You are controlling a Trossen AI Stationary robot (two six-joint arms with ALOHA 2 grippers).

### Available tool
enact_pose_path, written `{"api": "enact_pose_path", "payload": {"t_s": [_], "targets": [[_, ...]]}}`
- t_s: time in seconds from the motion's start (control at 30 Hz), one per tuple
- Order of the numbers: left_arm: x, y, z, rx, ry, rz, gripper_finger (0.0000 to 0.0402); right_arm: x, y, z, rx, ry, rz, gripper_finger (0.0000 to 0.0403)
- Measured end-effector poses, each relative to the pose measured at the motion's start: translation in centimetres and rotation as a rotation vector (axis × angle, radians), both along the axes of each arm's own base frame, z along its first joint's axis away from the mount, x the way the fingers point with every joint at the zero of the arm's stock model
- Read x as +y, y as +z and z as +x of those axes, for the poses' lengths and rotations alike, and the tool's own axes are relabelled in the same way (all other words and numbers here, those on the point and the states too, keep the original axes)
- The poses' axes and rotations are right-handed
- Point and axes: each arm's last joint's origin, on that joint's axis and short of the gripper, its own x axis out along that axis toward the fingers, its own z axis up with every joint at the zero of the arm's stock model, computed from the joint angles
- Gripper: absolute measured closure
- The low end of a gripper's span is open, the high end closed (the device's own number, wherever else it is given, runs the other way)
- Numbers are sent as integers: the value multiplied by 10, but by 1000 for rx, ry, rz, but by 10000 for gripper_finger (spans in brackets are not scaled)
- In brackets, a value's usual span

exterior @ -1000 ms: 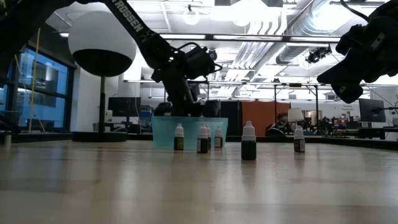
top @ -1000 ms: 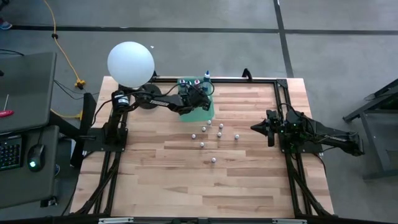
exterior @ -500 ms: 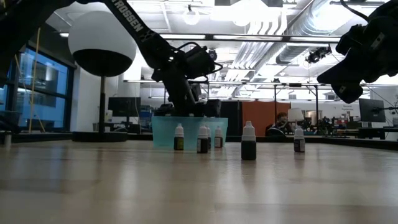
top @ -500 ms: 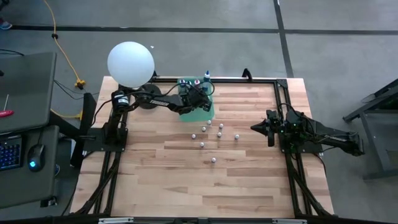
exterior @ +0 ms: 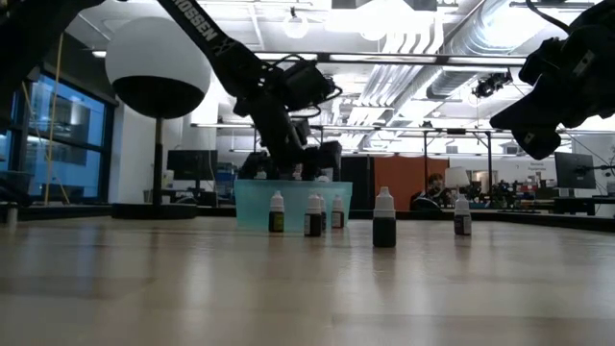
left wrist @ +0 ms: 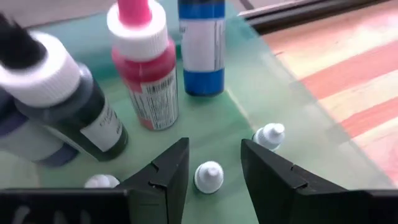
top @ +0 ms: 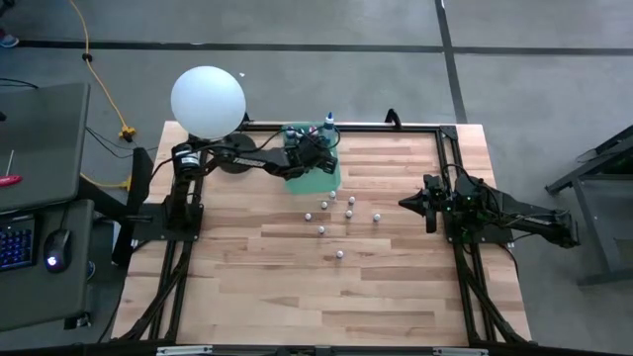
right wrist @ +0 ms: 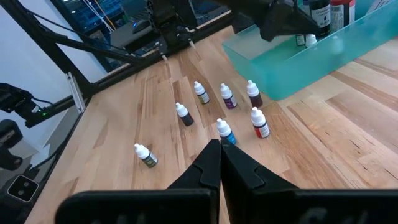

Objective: Pick & Place food coloring
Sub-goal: Put the small green food coloring bottle into the blue bin

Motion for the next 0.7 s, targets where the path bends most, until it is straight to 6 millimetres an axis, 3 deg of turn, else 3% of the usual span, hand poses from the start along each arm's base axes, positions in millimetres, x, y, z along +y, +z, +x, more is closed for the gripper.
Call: {"api": "enact_pose_path", "payload": {"t_s": [0.3,0.7], "targets": [[-5,34,-3,-62,-133,14,258,0,0,0,0,0,1,402],[-28,85,-5,-141,-665,62,259,0,0,0,0,0,0,402]]}}
